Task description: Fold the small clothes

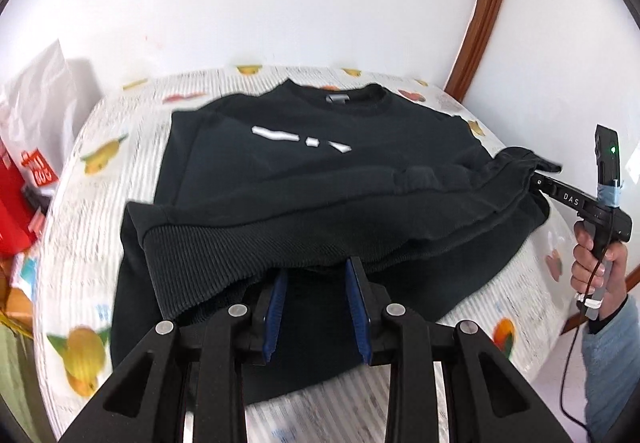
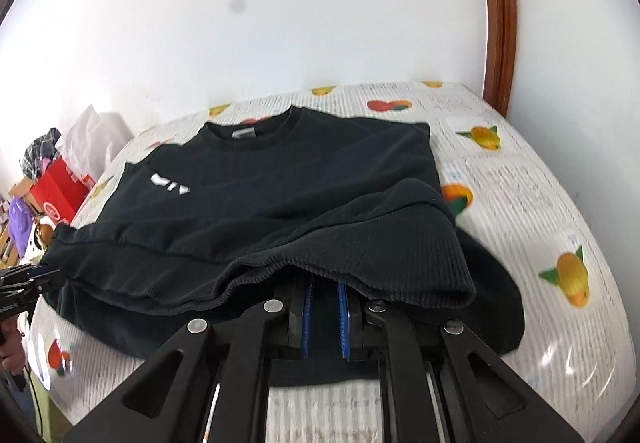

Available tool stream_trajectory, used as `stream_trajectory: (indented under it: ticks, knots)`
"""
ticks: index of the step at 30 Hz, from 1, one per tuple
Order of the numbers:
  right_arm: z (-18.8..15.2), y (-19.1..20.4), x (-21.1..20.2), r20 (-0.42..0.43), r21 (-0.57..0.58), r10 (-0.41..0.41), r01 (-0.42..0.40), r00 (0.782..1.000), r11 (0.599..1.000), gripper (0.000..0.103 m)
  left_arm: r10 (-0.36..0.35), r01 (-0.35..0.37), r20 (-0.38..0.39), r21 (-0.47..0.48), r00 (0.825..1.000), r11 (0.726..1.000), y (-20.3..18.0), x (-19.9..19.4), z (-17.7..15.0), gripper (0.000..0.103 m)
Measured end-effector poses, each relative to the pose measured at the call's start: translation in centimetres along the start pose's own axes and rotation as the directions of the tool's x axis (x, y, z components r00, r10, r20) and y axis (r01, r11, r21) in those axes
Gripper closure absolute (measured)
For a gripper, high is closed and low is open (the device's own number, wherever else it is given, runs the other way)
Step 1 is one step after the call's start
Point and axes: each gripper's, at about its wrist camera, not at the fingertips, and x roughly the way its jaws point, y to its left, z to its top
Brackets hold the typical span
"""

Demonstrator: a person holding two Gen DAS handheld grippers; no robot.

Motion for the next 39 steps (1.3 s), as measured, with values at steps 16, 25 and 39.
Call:
stream_trajectory:
  ticks: [16,25,39]
  knots:
    - [6.0,-4.1,8.7,-0.104,0.045,-0.093,0.098,0.990,0.994,0.091,0.051,-0.048,0.032,-0.087,0.998,0.995,3.7,6.3,8.4,0.075]
    - [8.3,-4.1,10.3,-0.108,-0.013,-0.050,0.049,0.993,0.999,0.051,0.093,-0.085,0.091,-0.090,0.991,0.992,5.6,4.7,9.3,0.059]
    - [9.4,-2.4,15.8,-0.241,-0.072,-0.009,-0.009,0.970,0.997,0.075,0.084,-0.094,-0.067,-0.164,0.994,0.982,11.1,8.4,7.6,0.089]
